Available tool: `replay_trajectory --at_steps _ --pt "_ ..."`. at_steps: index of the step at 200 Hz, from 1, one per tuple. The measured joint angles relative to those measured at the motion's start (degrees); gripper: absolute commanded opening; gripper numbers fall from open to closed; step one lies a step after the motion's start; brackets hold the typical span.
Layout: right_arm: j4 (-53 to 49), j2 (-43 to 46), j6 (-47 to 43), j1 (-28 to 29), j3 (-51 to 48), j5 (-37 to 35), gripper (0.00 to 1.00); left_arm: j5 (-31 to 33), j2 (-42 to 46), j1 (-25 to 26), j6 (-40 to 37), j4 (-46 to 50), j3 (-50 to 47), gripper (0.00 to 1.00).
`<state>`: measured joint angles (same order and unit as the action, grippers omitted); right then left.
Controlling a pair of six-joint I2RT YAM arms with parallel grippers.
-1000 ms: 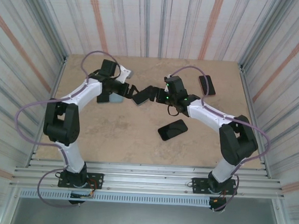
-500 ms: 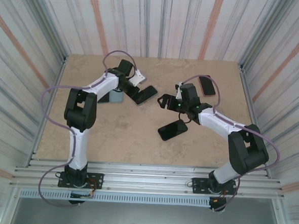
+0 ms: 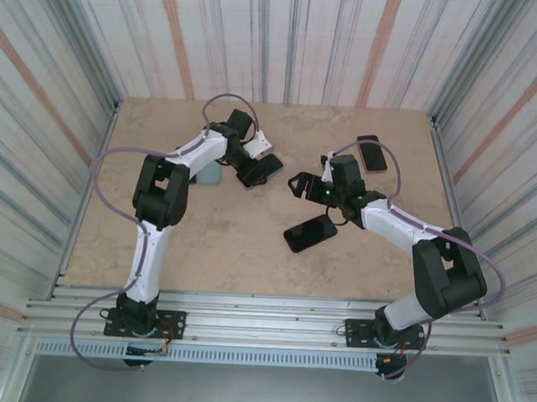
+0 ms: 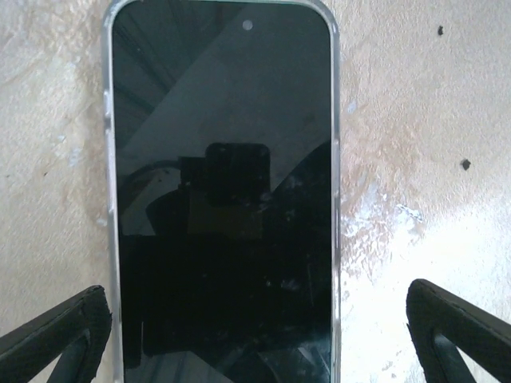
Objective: Take the phone out of the phone case
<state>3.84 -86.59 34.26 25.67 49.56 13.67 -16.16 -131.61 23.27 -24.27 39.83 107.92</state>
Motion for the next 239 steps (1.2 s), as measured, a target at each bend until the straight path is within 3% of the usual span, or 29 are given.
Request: replay_trajectory --at_steps 161,239 --pt "1.84 0.04 1.29 -0.22 -0.72 0.13 0.99 10.62 -5.81 2.89 -1.44 3.85 8.39 0.92" --pt "2.23 0.59 1.38 -0.31 -1.31 0.15 0.99 11.8 -6.91 3.74 -0.85 5.22 10.67 0.68"
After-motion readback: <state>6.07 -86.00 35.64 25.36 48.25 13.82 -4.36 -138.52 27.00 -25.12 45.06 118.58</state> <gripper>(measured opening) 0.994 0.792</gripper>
